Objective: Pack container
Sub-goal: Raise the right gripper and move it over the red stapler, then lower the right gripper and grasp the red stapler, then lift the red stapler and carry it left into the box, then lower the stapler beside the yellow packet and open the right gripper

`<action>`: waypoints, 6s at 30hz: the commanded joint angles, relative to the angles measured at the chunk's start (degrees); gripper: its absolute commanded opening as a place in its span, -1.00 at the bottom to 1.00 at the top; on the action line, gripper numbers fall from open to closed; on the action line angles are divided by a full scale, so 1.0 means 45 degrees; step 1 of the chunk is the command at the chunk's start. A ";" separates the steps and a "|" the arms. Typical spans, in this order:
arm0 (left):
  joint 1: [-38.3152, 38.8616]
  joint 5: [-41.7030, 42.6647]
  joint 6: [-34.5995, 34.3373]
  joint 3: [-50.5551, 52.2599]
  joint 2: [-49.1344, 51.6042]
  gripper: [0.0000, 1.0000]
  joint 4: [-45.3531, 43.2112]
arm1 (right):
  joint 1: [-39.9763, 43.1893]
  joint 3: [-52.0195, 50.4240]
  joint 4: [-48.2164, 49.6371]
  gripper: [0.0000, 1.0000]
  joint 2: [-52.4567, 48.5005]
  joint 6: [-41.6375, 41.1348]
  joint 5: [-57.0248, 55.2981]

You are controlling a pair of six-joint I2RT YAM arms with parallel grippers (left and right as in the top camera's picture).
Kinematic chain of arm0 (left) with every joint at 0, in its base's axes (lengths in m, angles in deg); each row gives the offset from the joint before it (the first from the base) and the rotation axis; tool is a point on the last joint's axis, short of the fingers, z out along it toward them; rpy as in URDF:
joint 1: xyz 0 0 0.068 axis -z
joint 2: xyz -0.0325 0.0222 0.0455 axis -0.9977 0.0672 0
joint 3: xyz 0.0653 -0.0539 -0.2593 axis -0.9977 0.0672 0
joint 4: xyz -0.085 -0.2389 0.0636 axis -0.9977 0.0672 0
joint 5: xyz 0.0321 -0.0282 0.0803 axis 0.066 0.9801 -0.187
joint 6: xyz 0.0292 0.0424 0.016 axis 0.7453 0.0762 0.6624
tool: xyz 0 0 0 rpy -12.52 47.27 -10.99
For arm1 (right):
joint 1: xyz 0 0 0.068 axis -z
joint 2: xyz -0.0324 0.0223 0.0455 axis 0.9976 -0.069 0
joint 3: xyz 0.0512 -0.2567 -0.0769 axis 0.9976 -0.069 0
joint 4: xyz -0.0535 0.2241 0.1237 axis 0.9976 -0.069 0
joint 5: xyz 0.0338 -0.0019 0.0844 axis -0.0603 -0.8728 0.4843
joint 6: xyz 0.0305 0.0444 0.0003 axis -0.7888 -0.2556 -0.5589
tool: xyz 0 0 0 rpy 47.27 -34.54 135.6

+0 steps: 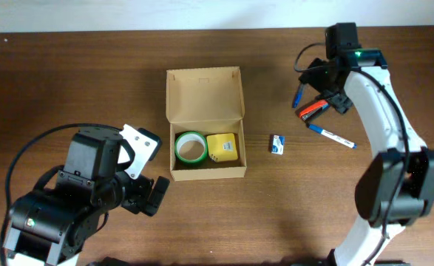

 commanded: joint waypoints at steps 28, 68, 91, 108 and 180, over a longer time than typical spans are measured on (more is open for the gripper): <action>0.0015 0.0180 0.0204 -0.0223 0.0000 0.99 -0.0029 | 0.0539 -0.0087 0.1603 0.83 -0.3041 -0.1666 0.0427; 0.0015 0.0180 0.0209 -0.0223 0.0000 0.99 -0.0029 | 0.1001 -0.0087 0.1783 0.07 -0.3774 -0.1661 0.0991; 0.0015 0.0180 0.0209 -0.0223 0.0000 0.99 -0.0029 | 0.1001 -0.0073 0.1540 -0.80 -0.3759 -0.1656 0.1001; 0.0015 0.0180 0.0209 -0.0223 0.0000 0.99 -0.0029 | 0.0981 0.3643 -0.1826 -0.92 -0.3755 0.0058 0.1020; 0.0015 0.0180 0.0209 -0.0223 0.0000 0.99 -0.0029 | -0.8612 0.5217 -0.6858 -0.93 -0.2992 1.8370 0.4391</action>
